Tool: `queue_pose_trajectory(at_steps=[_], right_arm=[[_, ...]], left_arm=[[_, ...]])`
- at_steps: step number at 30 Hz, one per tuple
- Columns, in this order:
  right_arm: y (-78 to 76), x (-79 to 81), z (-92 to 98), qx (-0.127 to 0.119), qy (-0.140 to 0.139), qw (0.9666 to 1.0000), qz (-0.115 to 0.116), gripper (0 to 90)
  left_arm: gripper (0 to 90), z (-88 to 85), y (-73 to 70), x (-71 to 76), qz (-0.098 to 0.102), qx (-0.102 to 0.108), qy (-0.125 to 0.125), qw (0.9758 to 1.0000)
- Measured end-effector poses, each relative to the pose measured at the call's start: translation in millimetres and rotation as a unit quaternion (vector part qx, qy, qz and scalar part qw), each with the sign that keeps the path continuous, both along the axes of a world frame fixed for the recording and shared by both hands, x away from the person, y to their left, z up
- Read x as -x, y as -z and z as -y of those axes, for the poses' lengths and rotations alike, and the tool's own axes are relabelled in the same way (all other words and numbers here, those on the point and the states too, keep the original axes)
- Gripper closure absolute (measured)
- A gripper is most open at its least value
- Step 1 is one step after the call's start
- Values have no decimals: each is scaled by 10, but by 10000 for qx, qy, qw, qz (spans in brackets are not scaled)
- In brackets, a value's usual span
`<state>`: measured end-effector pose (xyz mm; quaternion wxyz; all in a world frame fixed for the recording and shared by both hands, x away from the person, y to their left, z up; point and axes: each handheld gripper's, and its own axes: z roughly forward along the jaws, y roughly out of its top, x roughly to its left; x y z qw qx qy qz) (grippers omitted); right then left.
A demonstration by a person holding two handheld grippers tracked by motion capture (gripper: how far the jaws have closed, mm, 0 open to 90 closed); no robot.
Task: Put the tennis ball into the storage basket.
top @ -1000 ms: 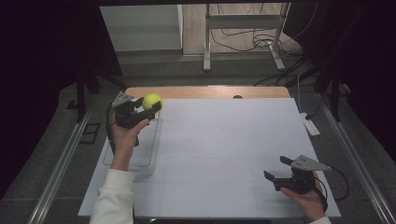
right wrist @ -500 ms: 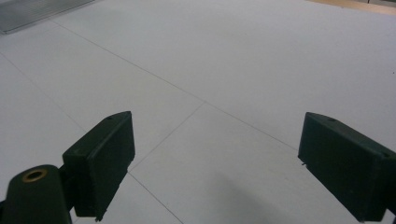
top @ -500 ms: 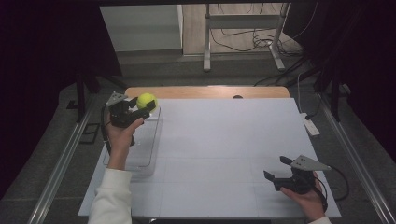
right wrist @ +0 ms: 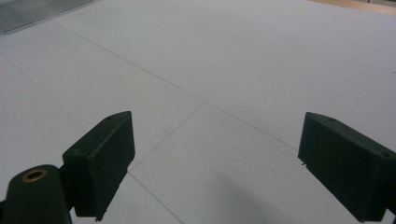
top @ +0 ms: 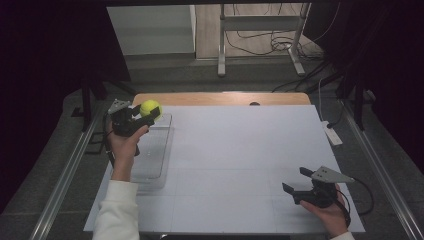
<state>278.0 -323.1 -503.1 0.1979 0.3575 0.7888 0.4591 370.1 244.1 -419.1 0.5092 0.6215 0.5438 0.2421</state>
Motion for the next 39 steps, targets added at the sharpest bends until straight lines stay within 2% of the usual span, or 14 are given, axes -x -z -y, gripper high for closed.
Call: queue_pose_trajectory(at_steps=[15, 29, 33, 35, 39], right_arm=[[-2, 1, 2, -6, -7, 10000, 5, 114], [-7, 0, 3, -14, -4, 10000, 14, 115], [-15, 10, -4, -8, -11, 10000, 31, 114], [-18, 15, -1, -18, -16, 10000, 38, 115], [-20, 14, 7, -50, -12, 10000, 33, 115]], left_arm=[[277, -134, 74, -39, -150, -56, -253, 9996], [277, -150, 113, -71, -237, -103, -283, 9993], [277, -151, 154, -121, -372, -114, -308, 9988], [277, -146, 179, -144, -461, -209, -322, 9982], [277, -157, 195, -167, -518, -241, -355, 9977]])
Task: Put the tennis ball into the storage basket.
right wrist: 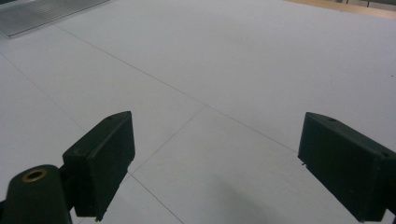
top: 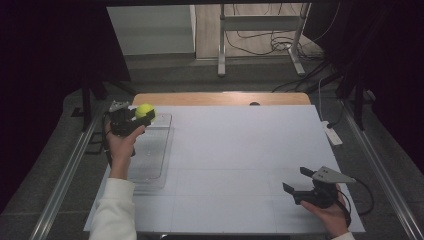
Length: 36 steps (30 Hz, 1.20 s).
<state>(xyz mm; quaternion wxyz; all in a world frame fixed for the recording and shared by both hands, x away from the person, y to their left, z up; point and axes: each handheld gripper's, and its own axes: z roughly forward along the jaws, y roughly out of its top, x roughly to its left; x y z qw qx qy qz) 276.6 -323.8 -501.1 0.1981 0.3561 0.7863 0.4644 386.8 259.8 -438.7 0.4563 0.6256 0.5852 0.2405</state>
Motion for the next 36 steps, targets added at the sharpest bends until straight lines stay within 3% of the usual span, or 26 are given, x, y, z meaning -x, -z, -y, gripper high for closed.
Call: queue_pose_trajectory(at_steps=[17, 36], right_arm=[[4, -1, -2, 9, 13, 10000, -11, 114], [10, -5, -1, 6, 24, 10000, -21, 114]], left_arm=[[277, -72, 49, -146, -343, -280, -84, 9990], [277, -150, 146, -243, -621, -355, -216, 9972]])
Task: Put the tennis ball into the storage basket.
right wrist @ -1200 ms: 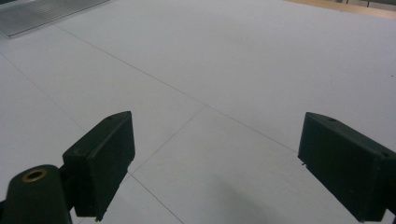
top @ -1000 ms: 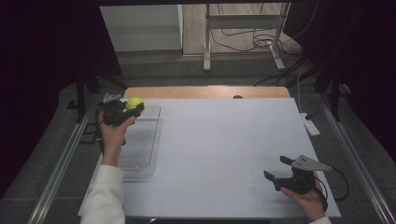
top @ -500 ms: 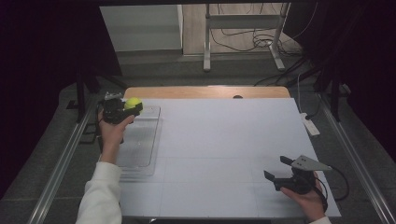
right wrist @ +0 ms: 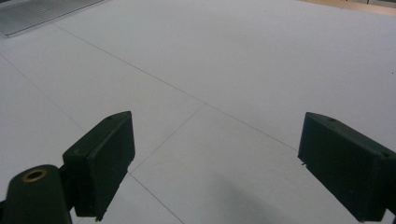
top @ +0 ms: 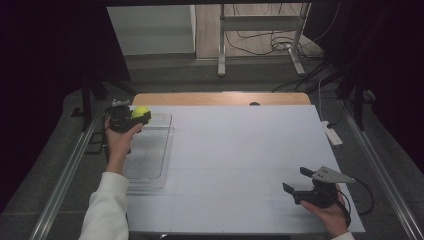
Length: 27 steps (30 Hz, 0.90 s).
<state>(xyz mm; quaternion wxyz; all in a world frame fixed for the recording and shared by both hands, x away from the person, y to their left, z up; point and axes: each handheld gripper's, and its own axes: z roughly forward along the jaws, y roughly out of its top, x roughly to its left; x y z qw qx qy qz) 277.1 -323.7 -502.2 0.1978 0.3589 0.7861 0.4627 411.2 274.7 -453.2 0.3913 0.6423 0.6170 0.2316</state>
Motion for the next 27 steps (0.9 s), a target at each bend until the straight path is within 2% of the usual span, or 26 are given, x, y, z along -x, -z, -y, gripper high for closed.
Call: queue_pose_trajectory(at_steps=[19, 27], right_arm=[[7, 0, 3, 18, 25, 10000, -31, 115], [9, -1, 5, 17, 28, 10000, -36, 115]], left_arm=[[277, -37, 182, -131, -405, -203, -93, 9989], [277, -30, 222, -161, -492, -306, -82, 9983]])
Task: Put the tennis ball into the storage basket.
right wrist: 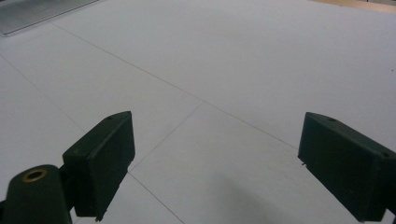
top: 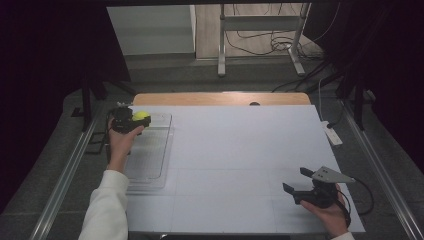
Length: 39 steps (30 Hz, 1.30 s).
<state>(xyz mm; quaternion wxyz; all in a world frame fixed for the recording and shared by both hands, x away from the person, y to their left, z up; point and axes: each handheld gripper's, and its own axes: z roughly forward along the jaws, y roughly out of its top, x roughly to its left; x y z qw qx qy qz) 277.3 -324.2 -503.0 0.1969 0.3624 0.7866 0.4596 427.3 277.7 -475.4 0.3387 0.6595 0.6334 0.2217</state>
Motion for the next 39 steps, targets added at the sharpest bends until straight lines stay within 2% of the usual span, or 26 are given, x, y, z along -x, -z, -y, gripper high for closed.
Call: queue_pose_trajectory(at_steps=[22, 39], right_arm=[[6, -2, 3, 7, 2, 10000, -7, 115], [10, -4, 2, 18, 7, 10000, -13, 115]], left_arm=[[275, 38, 145, -90, -346, -328, 21, 9989], [275, 89, 223, -133, -621, -673, 79, 9958]])
